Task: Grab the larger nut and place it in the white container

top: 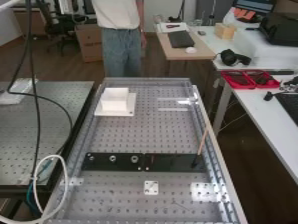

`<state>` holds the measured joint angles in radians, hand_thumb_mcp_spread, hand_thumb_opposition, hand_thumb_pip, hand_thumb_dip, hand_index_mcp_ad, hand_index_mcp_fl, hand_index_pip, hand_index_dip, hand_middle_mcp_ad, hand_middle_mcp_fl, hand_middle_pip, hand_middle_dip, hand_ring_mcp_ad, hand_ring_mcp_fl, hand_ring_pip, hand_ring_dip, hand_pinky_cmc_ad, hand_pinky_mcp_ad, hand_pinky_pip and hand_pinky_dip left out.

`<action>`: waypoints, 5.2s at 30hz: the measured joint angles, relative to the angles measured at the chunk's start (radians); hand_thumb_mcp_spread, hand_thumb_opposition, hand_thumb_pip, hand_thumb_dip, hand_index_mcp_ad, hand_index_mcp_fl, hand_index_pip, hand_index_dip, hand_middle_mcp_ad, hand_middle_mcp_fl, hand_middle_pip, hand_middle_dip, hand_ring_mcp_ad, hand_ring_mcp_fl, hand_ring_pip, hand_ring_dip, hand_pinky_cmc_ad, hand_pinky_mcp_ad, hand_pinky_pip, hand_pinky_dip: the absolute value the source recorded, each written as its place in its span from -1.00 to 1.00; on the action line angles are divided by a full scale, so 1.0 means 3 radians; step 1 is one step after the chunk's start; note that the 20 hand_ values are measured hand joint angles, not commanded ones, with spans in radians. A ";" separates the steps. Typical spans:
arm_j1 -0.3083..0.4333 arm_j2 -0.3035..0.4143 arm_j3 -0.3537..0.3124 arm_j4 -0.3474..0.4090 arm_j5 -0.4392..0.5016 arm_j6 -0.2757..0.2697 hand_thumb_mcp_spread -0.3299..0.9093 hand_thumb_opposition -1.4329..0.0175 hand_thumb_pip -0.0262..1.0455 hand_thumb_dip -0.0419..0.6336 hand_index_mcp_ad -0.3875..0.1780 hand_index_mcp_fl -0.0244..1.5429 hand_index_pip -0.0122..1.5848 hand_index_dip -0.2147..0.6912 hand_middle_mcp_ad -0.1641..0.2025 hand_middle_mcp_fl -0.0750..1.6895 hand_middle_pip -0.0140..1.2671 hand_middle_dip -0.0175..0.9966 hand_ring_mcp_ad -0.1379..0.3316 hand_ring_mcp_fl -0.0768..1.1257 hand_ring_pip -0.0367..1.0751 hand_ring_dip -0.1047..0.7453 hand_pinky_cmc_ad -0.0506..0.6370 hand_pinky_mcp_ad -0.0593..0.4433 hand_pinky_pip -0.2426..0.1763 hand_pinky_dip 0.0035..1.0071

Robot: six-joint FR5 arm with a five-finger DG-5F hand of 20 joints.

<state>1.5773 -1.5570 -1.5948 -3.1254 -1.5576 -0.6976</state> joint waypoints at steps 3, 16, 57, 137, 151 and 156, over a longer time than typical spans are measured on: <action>0.0006 0.0000 0.0002 -0.0002 0.0013 -0.0009 -0.48 0.97 -0.95 -0.86 0.35 -0.96 -0.98 -0.50 0.34 -0.90 -0.95 -0.92 -0.13 -0.87 -0.91 -0.72 -0.61 -0.56 0.11 -0.97; -0.0006 -0.0013 0.0010 0.0024 -0.0013 -0.0014 -0.12 0.07 -0.25 -0.69 0.35 -0.95 -0.90 -0.50 0.30 -0.91 -0.79 -0.67 0.18 -0.87 -0.78 -0.61 -0.04 0.29 -0.12 -0.43; 0.0058 0.0083 -0.0923 0.0833 0.0825 -0.0023 -0.12 -0.07 -0.07 -0.63 0.35 -0.94 -0.88 -0.50 0.37 -0.89 -0.76 -0.59 0.39 -0.87 -0.75 -0.57 0.29 0.49 -0.28 -0.32; -0.0782 -0.0980 -0.2118 0.2824 0.0049 -0.0253 0.10 -0.22 0.29 -0.18 0.03 -0.96 0.95 -0.01 0.35 -0.91 -0.76 -0.59 0.31 -0.87 -0.76 -0.57 0.29 0.47 -0.29 -0.35; -0.1022 -0.1151 -0.2005 0.2933 -0.0513 -0.0423 0.11 -0.22 0.37 -0.18 -0.03 -0.96 0.94 -0.02 0.33 -0.91 -0.77 -0.59 0.28 -0.87 -0.77 -0.55 0.26 0.40 -0.29 -0.35; -0.1062 -0.1214 -0.1982 0.2937 -0.0632 -0.0463 0.11 -0.22 0.38 -0.17 -0.03 -0.96 0.95 -0.02 0.35 -0.91 -0.77 -0.59 0.28 -0.87 -0.77 -0.55 0.25 0.40 -0.29 -0.33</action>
<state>1.2586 -1.9212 -2.1895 -2.2442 -1.7471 -0.8365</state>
